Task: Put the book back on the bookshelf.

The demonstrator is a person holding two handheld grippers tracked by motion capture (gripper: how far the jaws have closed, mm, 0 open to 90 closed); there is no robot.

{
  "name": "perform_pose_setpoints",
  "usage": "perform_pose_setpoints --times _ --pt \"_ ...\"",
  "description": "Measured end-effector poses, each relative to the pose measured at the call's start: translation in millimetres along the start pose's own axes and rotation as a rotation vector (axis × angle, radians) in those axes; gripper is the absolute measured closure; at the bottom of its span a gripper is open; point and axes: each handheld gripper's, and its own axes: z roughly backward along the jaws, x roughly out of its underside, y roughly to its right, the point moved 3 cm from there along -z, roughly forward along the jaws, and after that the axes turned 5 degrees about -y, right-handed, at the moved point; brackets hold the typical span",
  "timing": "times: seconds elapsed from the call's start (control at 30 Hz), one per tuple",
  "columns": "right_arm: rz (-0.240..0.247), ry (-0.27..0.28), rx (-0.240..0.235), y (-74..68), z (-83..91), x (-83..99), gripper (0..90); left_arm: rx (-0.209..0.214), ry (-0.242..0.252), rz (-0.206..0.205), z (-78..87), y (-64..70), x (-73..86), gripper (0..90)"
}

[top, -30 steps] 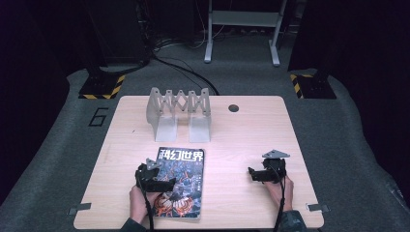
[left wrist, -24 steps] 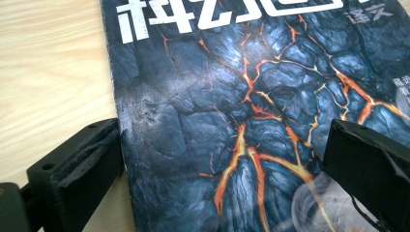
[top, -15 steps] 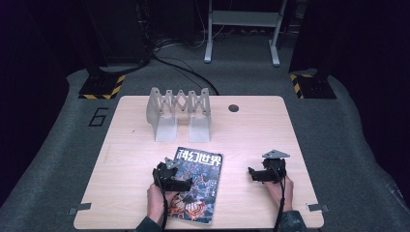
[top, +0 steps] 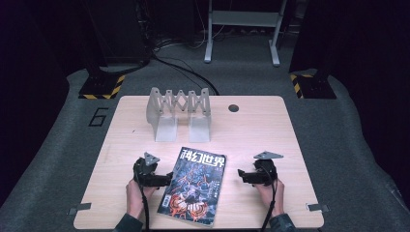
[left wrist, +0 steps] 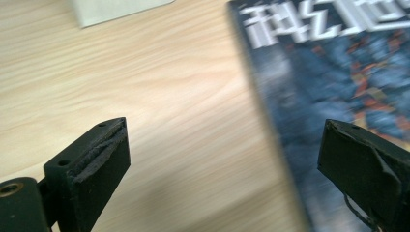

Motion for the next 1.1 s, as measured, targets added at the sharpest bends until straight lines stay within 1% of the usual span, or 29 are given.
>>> perform_pose_setpoints --times 0.07,0.1,0.13,0.17,0.23,0.27,0.3,0.33,0.4,0.47,0.5,0.53,0.57,0.6,0.63,0.67,0.7,0.73,0.83,0.87,0.93,0.97,1.0,1.07,1.1 --pt "0.014 -0.023 -0.053 -18.4 -2.6 -3.4 14.4 -0.016 -0.013 -0.010 -1.4 -6.2 4.4 5.0" --pt "0.022 -0.040 -0.065 -28.1 -5.5 -4.7 14.8 -0.024 -0.017 -0.003 -3.3 -7.2 6.6 5.2" --pt "0.041 -0.052 -0.072 -36.7 -9.7 -6.0 15.0 -0.019 -0.024 -0.004 -4.7 -8.2 8.6 5.2" --pt "0.045 -0.080 -0.086 -45.6 -13.5 -6.7 15.7 -0.025 -0.017 0.006 -6.6 -7.8 10.4 5.7" --pt "0.076 -0.113 -0.091 -59.5 -22.8 -8.5 17.6 -0.011 -0.040 -0.011 -9.4 -6.4 13.9 5.8" --pt "0.076 -0.137 -0.087 -65.4 -26.9 -8.8 18.0 -0.006 -0.027 -0.006 -10.0 -5.1 14.8 5.4" --pt "0.080 -0.144 -0.073 -69.4 -29.9 -9.7 18.3 -0.001 -0.022 -0.004 -9.9 -3.2 15.4 5.4" --pt "0.083 -0.151 -0.061 -72.3 -31.4 -11.0 19.8 -0.008 -0.016 -0.012 -9.8 -2.4 15.5 5.5" --pt "0.077 -0.153 -0.060 -72.7 -32.9 -14.5 23.7 -0.006 -0.017 -0.003 -9.7 -2.4 16.0 5.8" --pt "0.076 -0.170 -0.058 -72.3 -34.0 -17.2 24.7 -0.004 -0.015 0.001 -9.6 -1.8 16.3 5.8" --pt "0.081 -0.173 -0.059 -72.3 -34.5 -18.3 25.4 -0.003 -0.008 0.001 -9.5 0.0 17.0 6.1" --pt "0.085 -0.180 -0.060 -71.8 -35.0 -19.5 26.3 0.005 -0.014 -0.007 -8.5 1.8 17.9 6.3" --pt "0.084 -0.186 -0.062 -71.2 -35.5 -20.9 27.3 0.003 0.005 -0.013 -9.4 5.6 18.4 6.3" --pt "0.080 -0.193 -0.060 -70.5 -36.0 -22.6 28.3 0.011 0.008 -0.018 -9.3 9.7 18.7 6.3" --pt "0.082 -0.204 -0.063 -69.7 -36.4 -24.2 29.1 0.018 0.010 -0.024 -9.4 14.0 19.0 6.3" --pt "0.082 -0.217 -0.061 -68.7 -36.7 -26.0 28.4 0.018 0.010 -0.024 -9.4 14.0 19.0 6.3" --pt "0.072 -0.230 -0.049 -67.4 -37.3 -27.9 28.4 0.025 0.016 -0.033 -9.9 20.1 18.7 6.3" --pt "0.062 -0.245 -0.042 -65.5 -37.4 -29.5 28.6 0.033 0.020 -0.034 -10.2 22.6 18.7 6.2" --pt "0.050 -0.288 -0.043 -59.6 -36.9 -34.1 30.2 0.034 0.029 -0.044 -11.0 28.3 18.7 6.2" --pt "0.051 -0.308 -0.043 -58.0 -36.5 -35.4 30.9 0.044 0.033 -0.032 -11.4 30.9 18.4 6.2" --pt "0.030 -0.334 -0.035 -56.9 -36.9 -37.8 31.1 0.048 0.020 -0.045 -11.0 33.0 18.1 6.2" --pt "0.026 -0.344 -0.037 -56.4 -37.1 -39.1 31.1 0.050 0.031 -0.037 -11.9 34.8 17.9 6.2" --pt "0.029 -0.345 -0.037 -55.4 -37.7 -40.1 31.7 0.046 0.027 -0.046 -11.8 35.2 17.7 6.2" --pt "0.039 -0.334 -0.039 -52.5 -38.8 -41.5 32.9 0.049 0.036 -0.040 -12.5 37.5 17.3 6.2" --pt "0.034 -0.332 -0.046 -50.9 -38.6 -41.9 34.3 0.053 0.021 -0.060 -11.7 36.7 17.3 6.2"
